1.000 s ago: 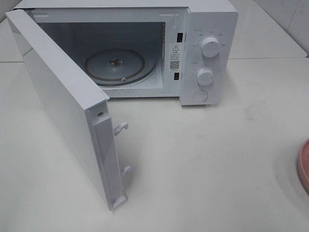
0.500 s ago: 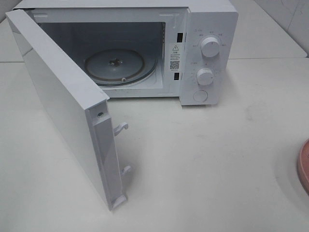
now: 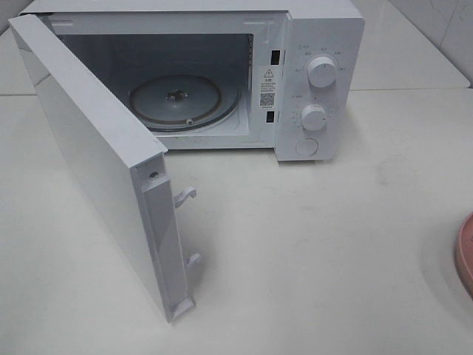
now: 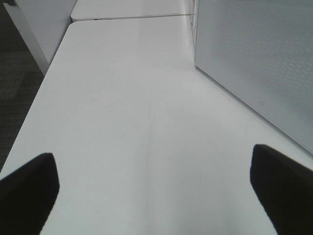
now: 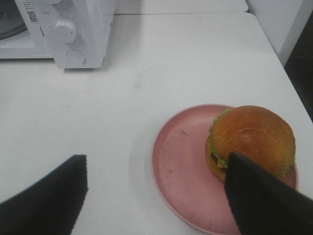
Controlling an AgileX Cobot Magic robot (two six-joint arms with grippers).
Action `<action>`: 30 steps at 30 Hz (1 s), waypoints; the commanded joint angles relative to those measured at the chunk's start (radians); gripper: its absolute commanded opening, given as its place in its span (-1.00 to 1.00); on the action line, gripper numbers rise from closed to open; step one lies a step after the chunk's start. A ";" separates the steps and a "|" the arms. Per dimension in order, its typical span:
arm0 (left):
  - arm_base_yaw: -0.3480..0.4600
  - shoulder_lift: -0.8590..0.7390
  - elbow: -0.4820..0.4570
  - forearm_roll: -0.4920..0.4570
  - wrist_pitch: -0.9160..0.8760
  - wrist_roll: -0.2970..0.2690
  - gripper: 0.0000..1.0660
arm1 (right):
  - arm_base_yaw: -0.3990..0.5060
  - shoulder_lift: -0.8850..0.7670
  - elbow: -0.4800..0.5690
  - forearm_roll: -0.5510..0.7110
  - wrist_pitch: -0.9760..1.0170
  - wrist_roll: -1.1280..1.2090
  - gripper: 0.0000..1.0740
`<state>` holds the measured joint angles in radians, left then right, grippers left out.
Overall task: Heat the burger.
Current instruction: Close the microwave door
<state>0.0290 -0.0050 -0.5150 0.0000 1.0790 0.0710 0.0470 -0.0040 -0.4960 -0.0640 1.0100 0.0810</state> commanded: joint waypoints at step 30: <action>0.003 -0.004 -0.018 -0.015 -0.032 -0.003 0.88 | -0.005 -0.030 0.000 0.001 -0.012 -0.007 0.40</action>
<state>0.0290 -0.0050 -0.5180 0.0000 1.0760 0.0710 0.0470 -0.0040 -0.4960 -0.0640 1.0100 0.0810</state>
